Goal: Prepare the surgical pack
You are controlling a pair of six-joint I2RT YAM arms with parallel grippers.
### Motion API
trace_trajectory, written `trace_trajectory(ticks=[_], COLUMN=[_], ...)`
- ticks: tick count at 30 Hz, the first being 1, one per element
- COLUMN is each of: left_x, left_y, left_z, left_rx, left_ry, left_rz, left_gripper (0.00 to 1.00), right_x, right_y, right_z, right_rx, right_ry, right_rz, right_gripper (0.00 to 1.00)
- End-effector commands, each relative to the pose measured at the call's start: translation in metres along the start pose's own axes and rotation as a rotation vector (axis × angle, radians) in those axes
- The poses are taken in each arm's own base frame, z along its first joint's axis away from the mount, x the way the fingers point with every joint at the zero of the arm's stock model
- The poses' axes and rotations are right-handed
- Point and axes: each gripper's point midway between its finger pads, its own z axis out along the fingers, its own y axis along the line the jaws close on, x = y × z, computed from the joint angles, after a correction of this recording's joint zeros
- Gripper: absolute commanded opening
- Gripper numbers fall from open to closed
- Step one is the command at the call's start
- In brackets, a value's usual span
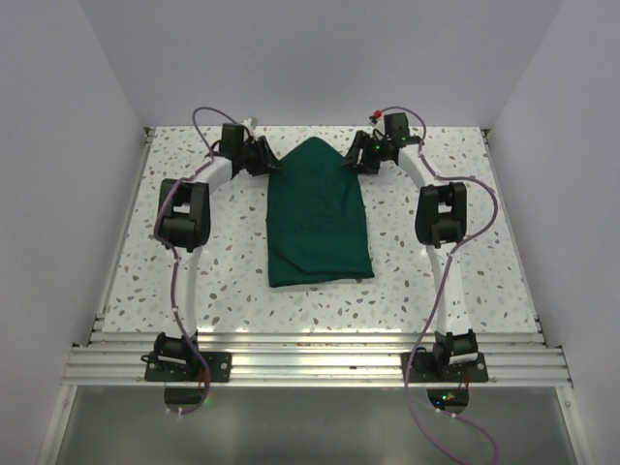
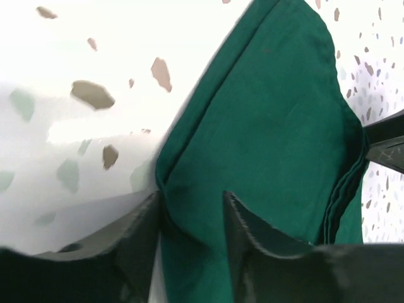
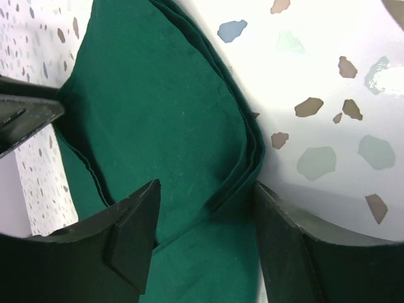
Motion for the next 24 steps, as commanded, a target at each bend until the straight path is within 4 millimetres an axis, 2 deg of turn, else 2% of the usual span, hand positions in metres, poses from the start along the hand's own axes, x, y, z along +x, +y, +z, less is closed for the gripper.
trace_trajectory(ticks=[1,2,3,4,6,7,9,10,11,12,13,15,16,18,19,21,23,24], left_x=[0.013,0.013,0.013,0.010,0.005,-0.005,-0.016,-0.026,-0.031,-0.039,-0.041,-0.043,-0.042,-0.039,-0.037,-0.030,-0.014,0.001], left_y=[0.005,0.003,0.000,-0.006,-0.013,-0.022,-0.036,-0.048,-0.055,-0.066,-0.073,-0.081,-0.091,-0.104,-0.108,-0.113,-0.118,-0.122], left_z=[0.021,0.023,0.025,0.025,0.022,0.014,0.001,-0.013,-0.020,-0.033,-0.041,-0.053,-0.065,-0.086,-0.093,-0.106,-0.124,-0.137], left_rx=[0.058,0.076,0.096,0.122,0.140,0.151,0.173,0.190,0.197,0.210,0.224,0.232,0.245,0.261,0.264,0.259,0.248,0.248], left_ry=[0.060,0.069,0.079,0.086,0.086,0.067,0.037,0.010,-0.001,-0.015,-0.013,-0.009,-0.001,0.001,0.003,0.011,0.039,0.054], left_rz=[-0.058,-0.069,-0.075,-0.076,-0.083,-0.073,-0.061,-0.045,-0.037,-0.026,-0.022,-0.013,-0.012,-0.005,-0.002,0.018,0.017,0.019], left_gripper=[0.45,0.39,0.25,0.16,0.00,0.00,0.00,0.00,0.00,0.00,0.00,0.00,0.00,0.00,0.00,0.00,0.00,0.00], right_x=[0.031,0.029,0.027,0.024,0.011,0.005,-0.011,-0.016,-0.022,-0.029,-0.031,-0.030,-0.032,-0.023,-0.024,-0.007,0.004,0.010], right_y=[-0.015,-0.011,-0.008,-0.005,0.005,0.011,0.028,0.036,0.042,0.056,0.063,0.071,0.083,0.086,0.100,0.095,0.100,0.102], right_z=[0.023,0.022,0.023,0.021,0.012,0.009,-0.005,-0.011,-0.018,-0.030,-0.036,-0.046,-0.059,-0.070,-0.085,-0.093,-0.109,-0.115], right_rx=[0.025,0.014,0.008,0.001,-0.013,-0.024,-0.066,-0.083,-0.101,-0.133,-0.141,-0.153,-0.166,-0.151,-0.169,-0.135,-0.107,-0.102], right_ry=[0.087,0.082,0.079,0.075,0.048,0.038,0.004,-0.005,-0.013,-0.024,-0.028,-0.021,-0.026,0.003,-0.002,0.042,0.056,0.069], right_rz=[0.063,0.061,0.065,0.067,0.064,0.071,0.074,0.107,0.124,0.140,0.144,0.159,0.151,0.166,0.152,0.174,0.179,0.188], right_gripper=[0.61,0.59,0.57,0.54,0.44,0.40,0.23,0.19,0.09,0.05,0.00,0.00,0.00,0.00,0.00,0.00,0.00,0.00])
